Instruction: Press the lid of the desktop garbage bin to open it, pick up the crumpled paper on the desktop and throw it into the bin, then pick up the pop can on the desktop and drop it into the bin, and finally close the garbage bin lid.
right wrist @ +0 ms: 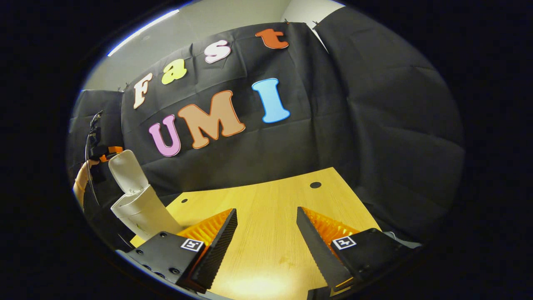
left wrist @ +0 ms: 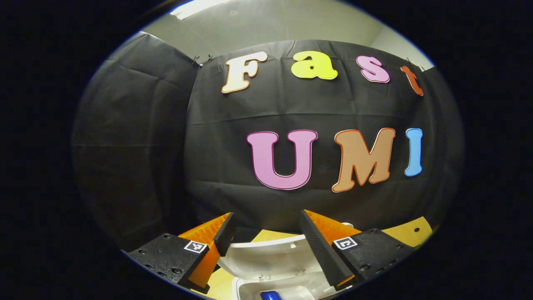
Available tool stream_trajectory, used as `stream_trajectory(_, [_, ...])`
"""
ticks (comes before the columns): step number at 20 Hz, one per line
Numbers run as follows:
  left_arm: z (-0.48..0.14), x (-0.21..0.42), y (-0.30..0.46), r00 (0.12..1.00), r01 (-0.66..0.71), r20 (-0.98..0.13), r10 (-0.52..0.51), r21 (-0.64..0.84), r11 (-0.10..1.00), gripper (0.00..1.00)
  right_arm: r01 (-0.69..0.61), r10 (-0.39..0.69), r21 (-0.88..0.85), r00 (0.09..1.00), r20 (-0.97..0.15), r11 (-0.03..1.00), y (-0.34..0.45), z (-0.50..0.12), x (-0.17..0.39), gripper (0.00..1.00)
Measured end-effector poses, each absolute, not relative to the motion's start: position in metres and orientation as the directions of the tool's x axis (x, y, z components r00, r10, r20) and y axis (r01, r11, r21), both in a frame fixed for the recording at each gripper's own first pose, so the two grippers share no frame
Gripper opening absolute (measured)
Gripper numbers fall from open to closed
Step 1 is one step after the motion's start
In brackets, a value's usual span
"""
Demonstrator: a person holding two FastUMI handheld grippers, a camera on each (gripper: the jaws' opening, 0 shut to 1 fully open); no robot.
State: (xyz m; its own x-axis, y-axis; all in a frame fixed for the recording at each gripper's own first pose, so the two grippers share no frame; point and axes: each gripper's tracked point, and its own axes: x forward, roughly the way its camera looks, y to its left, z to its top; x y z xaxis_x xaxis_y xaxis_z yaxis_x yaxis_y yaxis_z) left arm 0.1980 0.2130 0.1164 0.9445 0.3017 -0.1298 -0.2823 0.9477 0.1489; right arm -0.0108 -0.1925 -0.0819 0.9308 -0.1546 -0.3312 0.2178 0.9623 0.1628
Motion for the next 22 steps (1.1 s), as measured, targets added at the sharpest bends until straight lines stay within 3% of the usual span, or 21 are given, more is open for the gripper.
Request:
stream_trajectory(1, [0.113, 0.196, 0.211, 0.946, -0.271, -0.144, 0.291, 0.143, 0.952, 0.99, 0.235, -0.171, 0.171, 0.93, -0.325, 0.957, -0.189, -0.081, -0.014, 0.96])
stream_trajectory(2, [0.114, 0.192, 0.208, 0.952, -0.256, -0.137, 0.275, 0.143, 0.956, 0.94, 0.248, -0.182, 0.179, 0.93, -0.318, 0.952, -0.185, -0.081, -0.015, 0.96])
stream_trajectory(8, [0.107, 0.149, 0.183, 0.969, -0.211, -0.103, 0.226, 0.142, 0.967, 0.95, 0.255, -0.188, 0.206, 0.936, -0.297, 0.945, -0.169, -0.078, -0.015, 0.96])
stream_trajectory(13, [0.078, 0.1, 0.159, 0.964, -0.24, -0.067, 0.256, 0.185, 0.953, 0.95, 0.204, -0.142, 0.188, 0.943, -0.3, 0.961, -0.184, -0.069, -0.01, 0.96])
stream_trajectory(22, [-0.024, 0.063, 0.129, 0.933, -0.296, -0.148, 0.328, 0.201, 0.934, 0.93, 0.136, -0.08, 0.187, 0.956, -0.283, 0.973, -0.206, -0.055, -0.009, 0.96])
